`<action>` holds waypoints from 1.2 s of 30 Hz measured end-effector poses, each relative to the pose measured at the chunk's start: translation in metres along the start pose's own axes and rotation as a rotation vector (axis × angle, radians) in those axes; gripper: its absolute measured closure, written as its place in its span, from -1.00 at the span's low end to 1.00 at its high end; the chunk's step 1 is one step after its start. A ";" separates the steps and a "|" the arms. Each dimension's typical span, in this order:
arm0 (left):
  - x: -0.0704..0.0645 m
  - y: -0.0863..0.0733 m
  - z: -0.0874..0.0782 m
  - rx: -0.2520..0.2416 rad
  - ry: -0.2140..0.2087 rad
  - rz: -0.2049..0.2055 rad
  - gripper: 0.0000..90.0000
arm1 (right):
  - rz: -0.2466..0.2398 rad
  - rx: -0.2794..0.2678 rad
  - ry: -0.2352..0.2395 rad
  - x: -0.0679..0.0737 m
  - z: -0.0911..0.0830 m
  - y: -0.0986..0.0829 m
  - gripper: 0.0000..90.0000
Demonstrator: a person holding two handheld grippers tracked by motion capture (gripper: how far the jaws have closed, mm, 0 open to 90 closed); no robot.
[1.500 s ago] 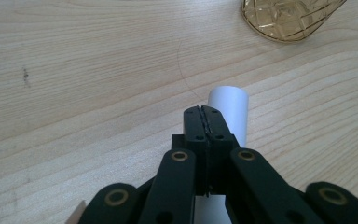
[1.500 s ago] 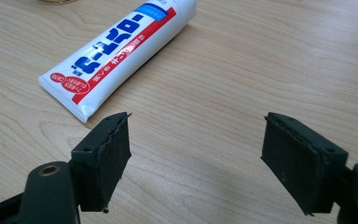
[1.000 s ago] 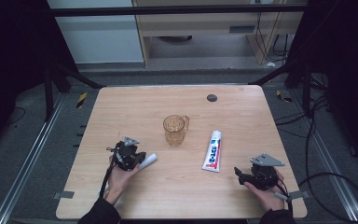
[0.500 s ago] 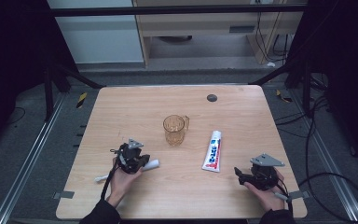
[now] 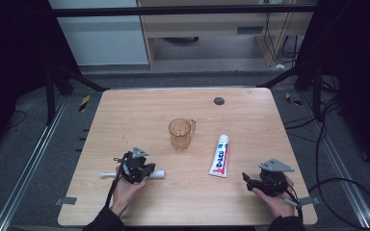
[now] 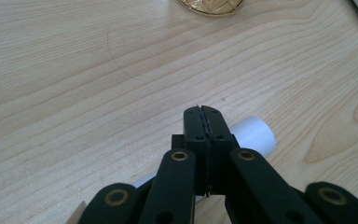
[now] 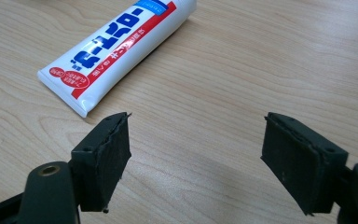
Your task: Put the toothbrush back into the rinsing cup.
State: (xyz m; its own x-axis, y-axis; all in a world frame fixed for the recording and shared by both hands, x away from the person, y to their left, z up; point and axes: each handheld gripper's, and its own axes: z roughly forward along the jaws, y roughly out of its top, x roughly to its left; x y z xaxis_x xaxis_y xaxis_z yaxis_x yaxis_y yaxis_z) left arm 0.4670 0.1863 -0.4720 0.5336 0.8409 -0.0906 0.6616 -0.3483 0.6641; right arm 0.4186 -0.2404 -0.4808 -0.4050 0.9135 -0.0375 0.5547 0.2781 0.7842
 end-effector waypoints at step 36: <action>-0.012 -0.029 -0.023 0.029 -0.043 0.031 1.00 | 0.002 0.005 0.005 0.002 -0.001 0.000 -0.49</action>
State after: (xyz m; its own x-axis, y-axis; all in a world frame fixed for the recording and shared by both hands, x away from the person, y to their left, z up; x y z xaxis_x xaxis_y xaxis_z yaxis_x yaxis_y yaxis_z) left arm 0.4297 0.1960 -0.4731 0.5759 0.8112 -0.1020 0.6587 -0.3865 0.6456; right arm 0.4169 -0.2390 -0.4806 -0.4078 0.9125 -0.0329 0.5591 0.2780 0.7811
